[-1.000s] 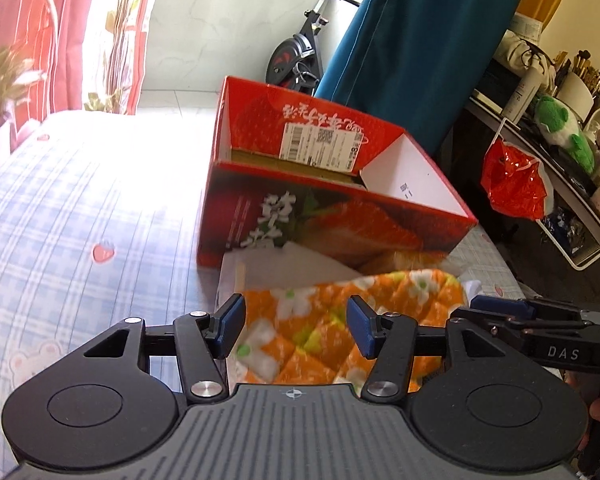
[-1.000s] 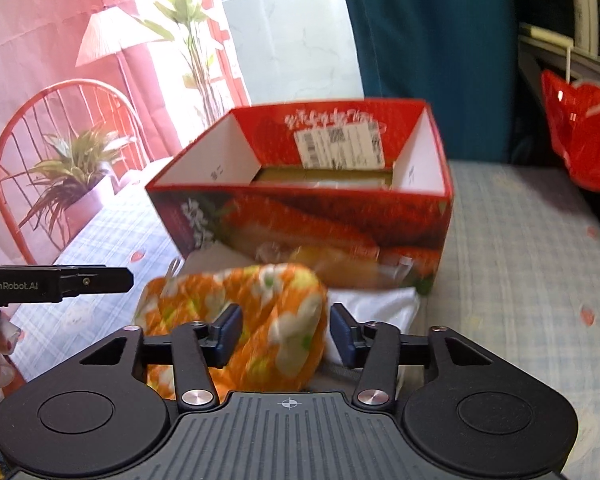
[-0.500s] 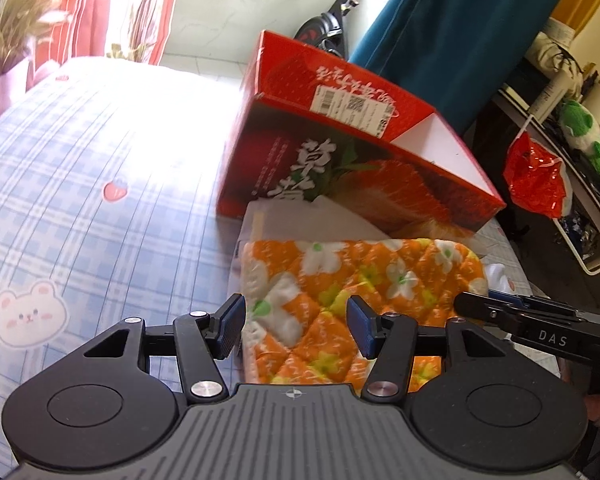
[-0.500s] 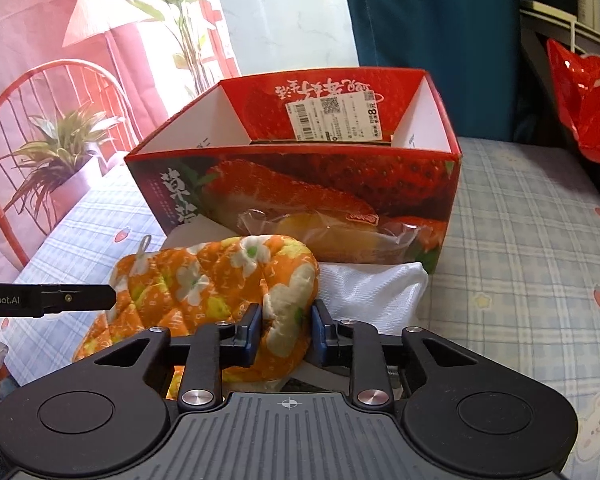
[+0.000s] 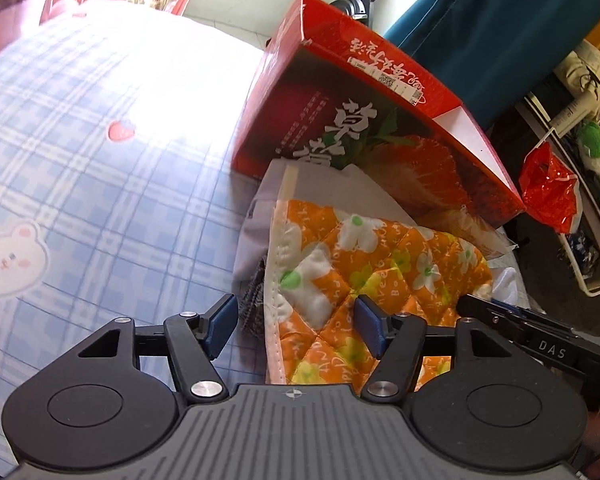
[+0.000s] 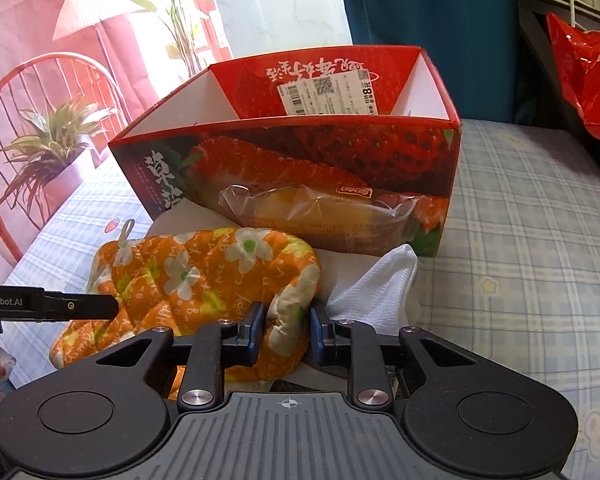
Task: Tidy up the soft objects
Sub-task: 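Close the left gripper on the orange cloth while the right gripper grips it too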
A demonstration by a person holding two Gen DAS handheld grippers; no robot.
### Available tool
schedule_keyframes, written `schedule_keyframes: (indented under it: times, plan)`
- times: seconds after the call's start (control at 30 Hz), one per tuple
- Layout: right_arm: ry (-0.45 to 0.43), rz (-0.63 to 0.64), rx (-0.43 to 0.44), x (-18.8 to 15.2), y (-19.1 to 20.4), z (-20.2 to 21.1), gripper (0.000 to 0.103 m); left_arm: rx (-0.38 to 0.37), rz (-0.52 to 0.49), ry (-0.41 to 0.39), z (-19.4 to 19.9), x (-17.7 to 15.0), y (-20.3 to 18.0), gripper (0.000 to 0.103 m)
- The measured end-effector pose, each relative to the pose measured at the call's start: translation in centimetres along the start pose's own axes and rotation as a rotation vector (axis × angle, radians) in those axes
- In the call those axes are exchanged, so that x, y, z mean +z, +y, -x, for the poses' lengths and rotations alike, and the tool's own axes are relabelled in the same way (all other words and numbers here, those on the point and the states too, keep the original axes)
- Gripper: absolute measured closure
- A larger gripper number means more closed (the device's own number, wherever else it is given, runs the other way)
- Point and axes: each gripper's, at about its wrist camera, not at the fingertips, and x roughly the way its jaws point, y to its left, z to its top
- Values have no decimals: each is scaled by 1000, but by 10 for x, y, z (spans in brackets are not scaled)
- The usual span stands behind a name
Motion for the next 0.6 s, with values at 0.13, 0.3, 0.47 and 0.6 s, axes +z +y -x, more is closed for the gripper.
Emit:
schedule_keyframes:
  times: [0.13, 0.3, 0.47, 0.6]
  plan:
    - [2, -2, 6, -1, -1, -2, 81, -28, 23, 10, -6, -1, 3, 35]
    - [3, -6, 12, -2, -2, -4, 81, -25, 15, -7, -5, -3, -1, 36]
    - [0, -9, 15, -4, -3, -5, 81, -23, -7, -8, -5, -5, -7, 37]
    - [-2, -9, 19, -5, -4, -5, 81, -25, 19, -4, -8, -6, -2, 36]
